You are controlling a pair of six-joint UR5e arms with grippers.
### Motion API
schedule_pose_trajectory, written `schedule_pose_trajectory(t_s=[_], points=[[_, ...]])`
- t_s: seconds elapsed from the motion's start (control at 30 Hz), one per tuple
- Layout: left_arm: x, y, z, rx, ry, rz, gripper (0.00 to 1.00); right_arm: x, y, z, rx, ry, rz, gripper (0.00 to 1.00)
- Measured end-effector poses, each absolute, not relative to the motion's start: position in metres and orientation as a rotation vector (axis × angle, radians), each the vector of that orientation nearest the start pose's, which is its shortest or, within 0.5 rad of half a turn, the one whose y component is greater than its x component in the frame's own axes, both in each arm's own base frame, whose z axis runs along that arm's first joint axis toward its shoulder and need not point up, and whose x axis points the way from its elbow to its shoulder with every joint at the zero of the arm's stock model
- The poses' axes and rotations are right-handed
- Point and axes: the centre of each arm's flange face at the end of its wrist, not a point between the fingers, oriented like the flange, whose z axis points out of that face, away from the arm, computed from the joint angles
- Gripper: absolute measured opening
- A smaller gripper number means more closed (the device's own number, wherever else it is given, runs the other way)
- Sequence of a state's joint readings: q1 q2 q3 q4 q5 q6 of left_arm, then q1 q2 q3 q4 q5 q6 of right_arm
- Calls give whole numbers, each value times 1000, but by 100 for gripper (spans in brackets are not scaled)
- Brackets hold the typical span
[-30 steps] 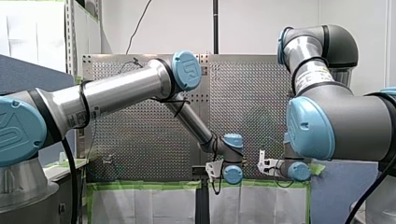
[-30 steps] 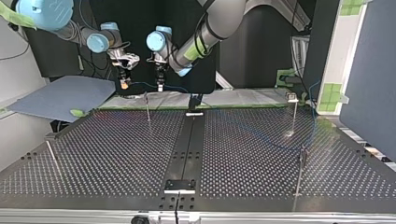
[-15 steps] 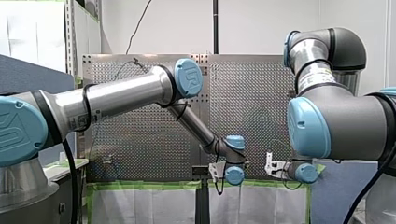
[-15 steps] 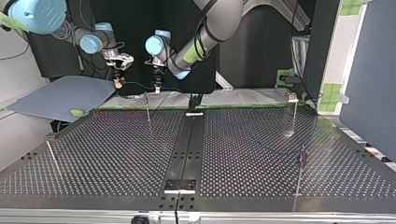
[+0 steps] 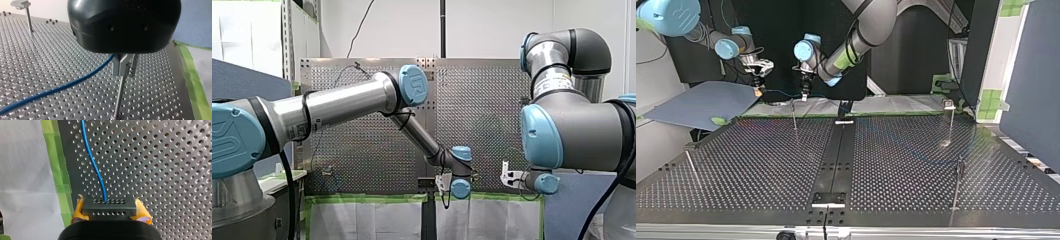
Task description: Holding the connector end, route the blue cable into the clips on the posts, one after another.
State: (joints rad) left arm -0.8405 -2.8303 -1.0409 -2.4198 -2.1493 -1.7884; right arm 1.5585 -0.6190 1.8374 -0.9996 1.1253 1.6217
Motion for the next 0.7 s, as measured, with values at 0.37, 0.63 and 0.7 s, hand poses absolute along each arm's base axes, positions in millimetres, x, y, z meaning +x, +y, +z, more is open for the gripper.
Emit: schedule_pose_trajectory(t_s=[0.37, 0.63, 0.7], points=[[464, -642, -61, 40, 1569, -400, 0, 169, -551, -75, 1674, -1197, 1495, 0], [458, -646, -63, 47, 1572, -404, 0, 177, -546, -76, 1724, -1166, 1495, 0], [452, -647, -69, 53, 1583, -397, 0, 178, -544, -76, 1742, -1151, 1491, 0]])
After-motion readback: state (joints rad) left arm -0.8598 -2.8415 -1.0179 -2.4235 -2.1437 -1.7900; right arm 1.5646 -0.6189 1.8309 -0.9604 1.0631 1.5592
